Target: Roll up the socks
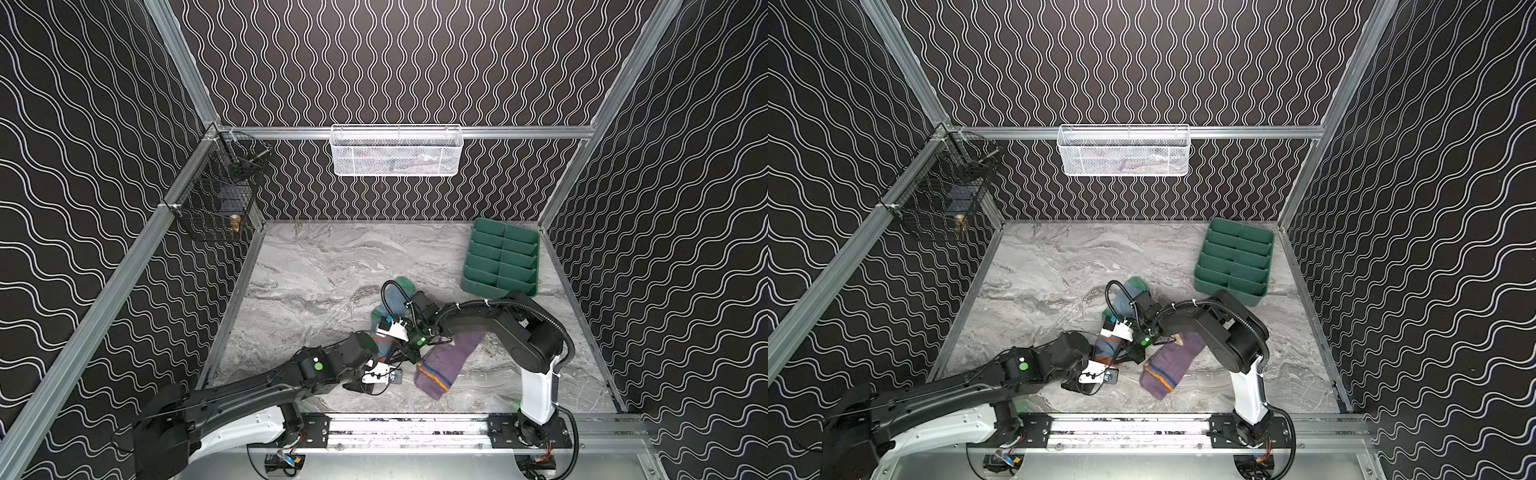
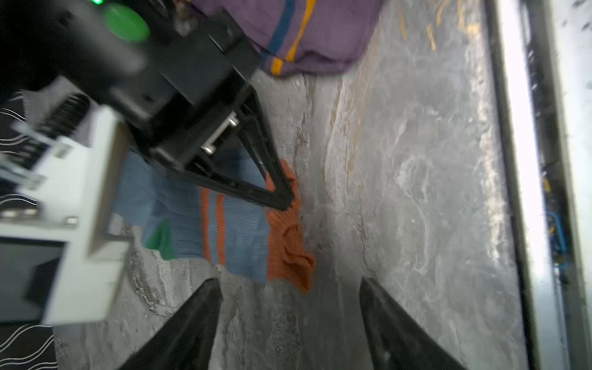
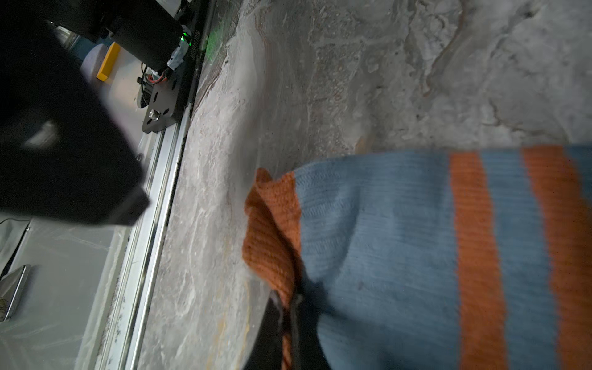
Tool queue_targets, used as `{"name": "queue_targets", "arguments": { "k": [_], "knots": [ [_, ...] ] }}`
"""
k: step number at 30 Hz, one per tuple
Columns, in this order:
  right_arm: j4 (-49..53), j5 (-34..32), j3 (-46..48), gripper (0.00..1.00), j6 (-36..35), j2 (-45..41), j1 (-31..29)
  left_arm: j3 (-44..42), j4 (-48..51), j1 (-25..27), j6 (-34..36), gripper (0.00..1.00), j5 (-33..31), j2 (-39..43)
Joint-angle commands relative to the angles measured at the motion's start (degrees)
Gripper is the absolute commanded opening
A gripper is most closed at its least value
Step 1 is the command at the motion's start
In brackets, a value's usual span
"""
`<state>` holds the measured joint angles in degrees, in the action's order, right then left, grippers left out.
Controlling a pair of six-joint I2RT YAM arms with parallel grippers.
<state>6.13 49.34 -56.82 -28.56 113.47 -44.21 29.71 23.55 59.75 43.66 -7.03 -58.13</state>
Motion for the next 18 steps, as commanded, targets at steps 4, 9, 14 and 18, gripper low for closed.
{"name": "queue_targets", "arguments": {
  "k": [4,9,14,18],
  "knots": [
    [3.19,-3.08,0.13,0.00,-1.80,0.01,0.42,-4.81,-12.32,0.20,0.51,0.74,-6.75,-3.46],
    [3.40,-2.72,-0.02,0.00,-1.83,0.27,0.43,-5.99,-15.46,0.20,0.29,0.73,-7.68,-6.69],
    [3.81,-1.91,-0.05,0.00,-1.85,0.39,0.44,-6.17,-18.50,0.20,0.80,0.63,-7.96,-10.85],
    [3.76,-1.21,-0.04,0.00,-1.91,0.09,0.40,-5.32,-20.18,0.20,0.46,0.53,-6.94,-15.25]
  ]
}}
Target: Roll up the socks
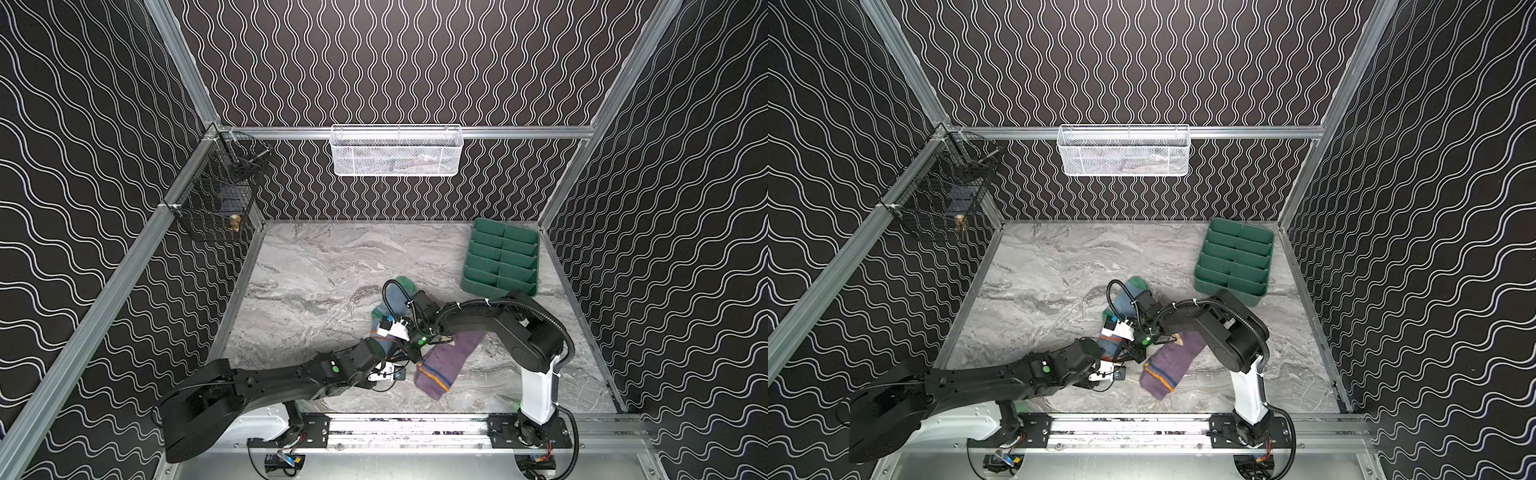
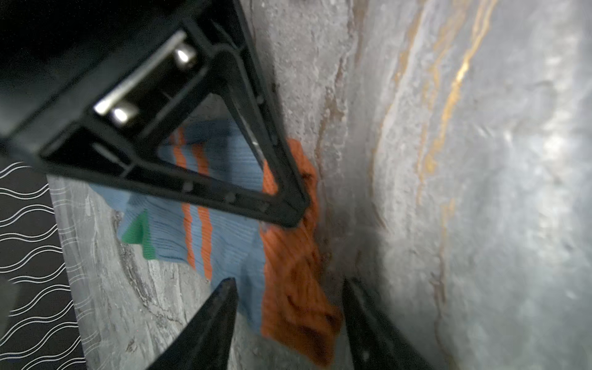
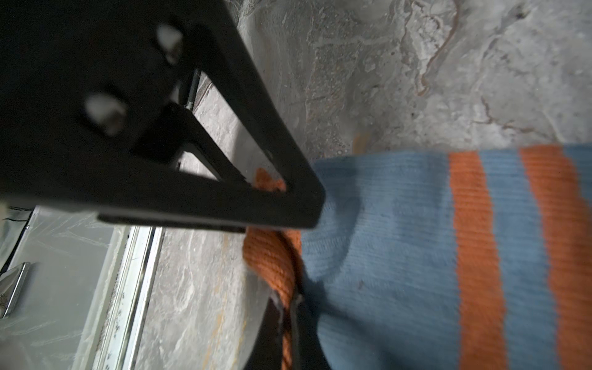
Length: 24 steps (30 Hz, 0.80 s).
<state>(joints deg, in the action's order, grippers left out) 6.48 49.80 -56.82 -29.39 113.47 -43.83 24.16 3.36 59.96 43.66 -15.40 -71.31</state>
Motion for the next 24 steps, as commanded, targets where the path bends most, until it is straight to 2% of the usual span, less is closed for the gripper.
{"name": "queue_targets", "arguments": {
  "k": [1,7,11,12,14,16,22,24],
  "knots": [
    [3.53,-1.64,-0.02,0.00,-1.16,0.04,-0.01,0.76,0.38,-0.02,0.24,0.49,2.17,-3.05],
    [2.89,-1.76,0.47,0.00,-0.94,-0.77,0.08,3.30,2.57,-0.02,-0.06,0.24,4.68,-7.57],
    [0.53,-3.50,1.99,0.00,0.05,-2.31,0.34,4.58,6.09,-0.02,-0.09,0.00,4.96,-7.18],
    [-0.33,-4.01,2.50,0.00,0.49,-2.83,0.50,4.98,7.10,-0.02,0.07,0.00,5.18,-6.89],
    [-2.69,-4.97,3.73,0.09,1.47,-4.34,0.99,5.49,9.31,-0.05,0.13,0.00,5.85,-6.25],
    [-4.56,-5.33,4.73,0.13,2.01,-5.96,1.20,5.83,10.62,-0.02,-0.47,0.00,6.87,-5.58],
    [-13.37,-9.52,10.10,0.43,4.82,-12.88,2.72,7.52,13.38,-1.14,-2.11,0.00,9.46,-6.68],
    [-18.52,-13.50,13.75,0.48,7.16,-17.54,4.64,9.33,14.35,-3.77,-4.10,0.00,12.47,-7.83]
  ]
}}
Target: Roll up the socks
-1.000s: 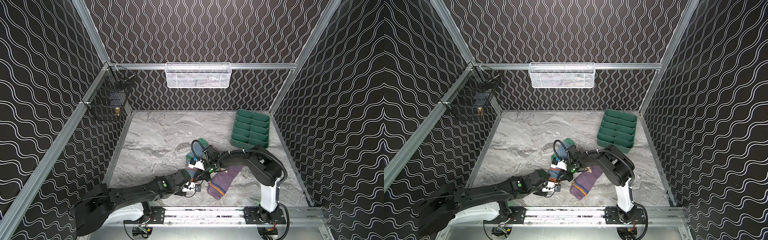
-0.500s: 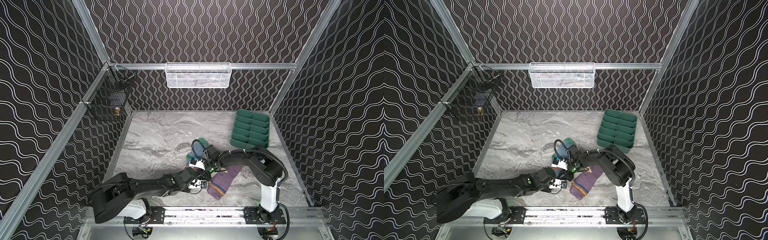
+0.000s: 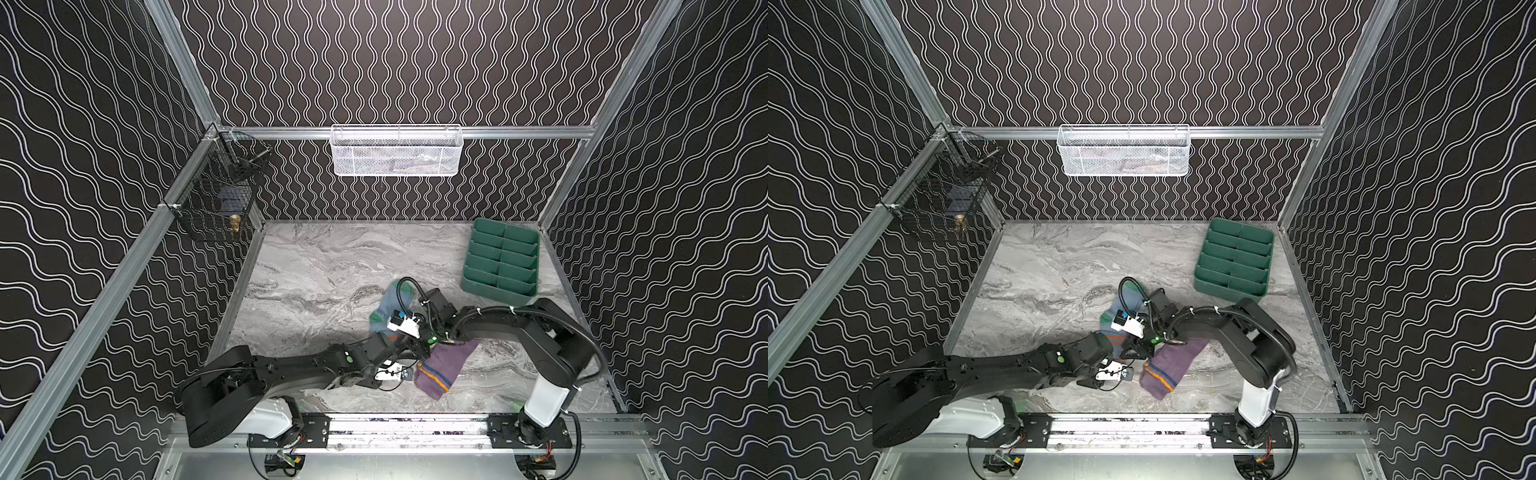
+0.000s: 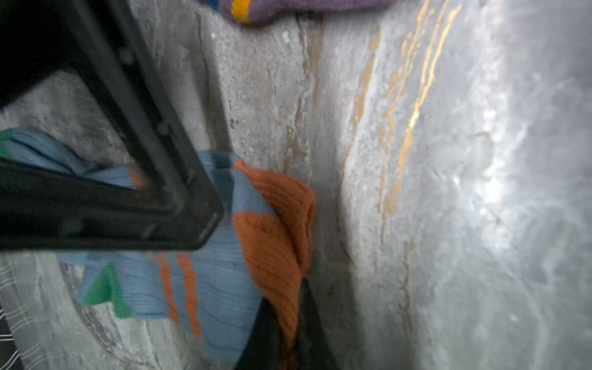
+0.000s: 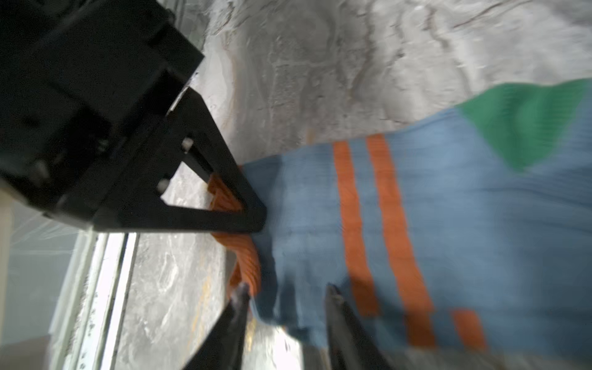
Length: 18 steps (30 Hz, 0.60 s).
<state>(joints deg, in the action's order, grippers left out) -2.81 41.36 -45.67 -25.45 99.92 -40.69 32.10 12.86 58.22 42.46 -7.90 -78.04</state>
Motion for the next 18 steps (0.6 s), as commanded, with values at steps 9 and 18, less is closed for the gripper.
{"name": "queue_targets", "arguments": {
  "k": [9,18],
  "knots": [
    [-29.25,-30.04,16.92,0.54,10.86,-34.44,7.58,14.81,18.46,-9.39,-5.36,0.00,14.81,-8.51],
    [-31.27,-64.94,28.10,0.54,-29.38,-45.13,-20.09,24.33,27.35,-14.90,-6.50,0.00,23.77,-18.64]
  ]
}}
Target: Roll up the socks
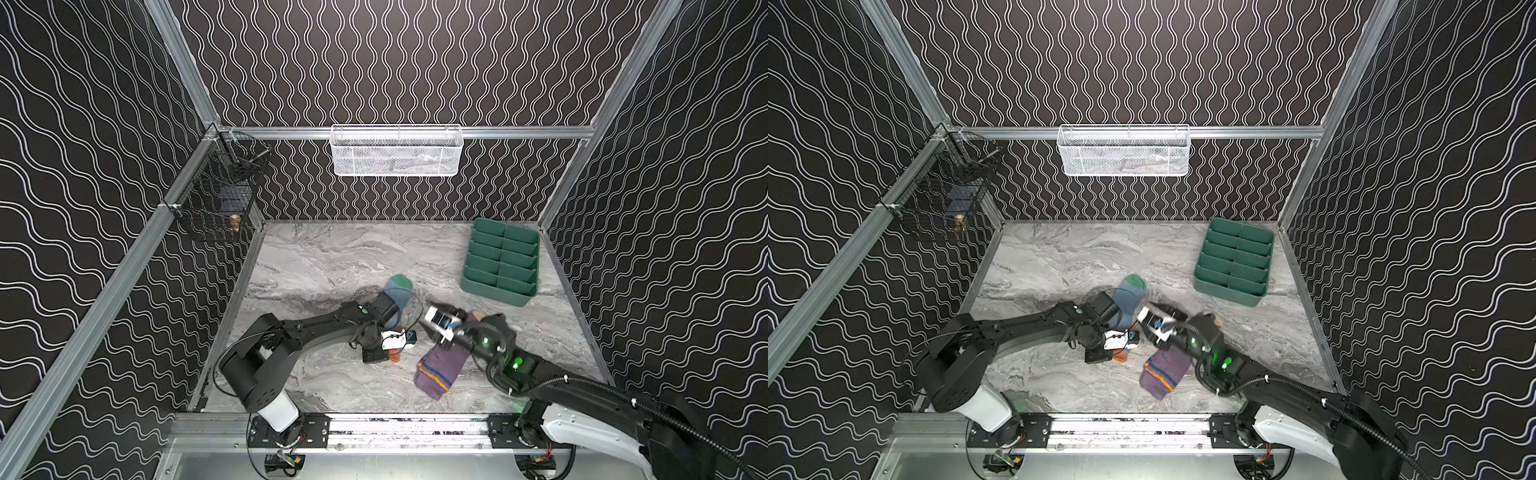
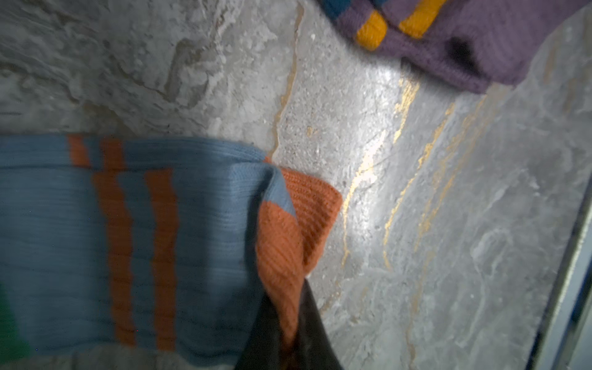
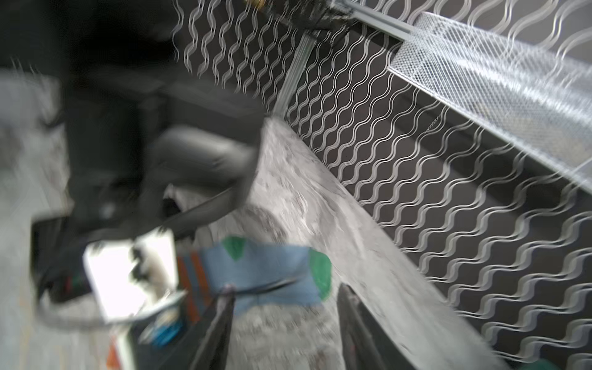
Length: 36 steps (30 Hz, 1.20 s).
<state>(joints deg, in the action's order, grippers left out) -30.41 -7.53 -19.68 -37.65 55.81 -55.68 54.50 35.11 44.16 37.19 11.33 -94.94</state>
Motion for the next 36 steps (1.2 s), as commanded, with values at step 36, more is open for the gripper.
{"name": "queue_targets", "arguments": {
  "k": [36],
  "knots": [
    [-13.10,-7.55,-1.71,0.61,-20.87,40.12,-11.97,8.30,8.22,-4.17,-1.35,0.00,9.67,-10.36]
  ]
}}
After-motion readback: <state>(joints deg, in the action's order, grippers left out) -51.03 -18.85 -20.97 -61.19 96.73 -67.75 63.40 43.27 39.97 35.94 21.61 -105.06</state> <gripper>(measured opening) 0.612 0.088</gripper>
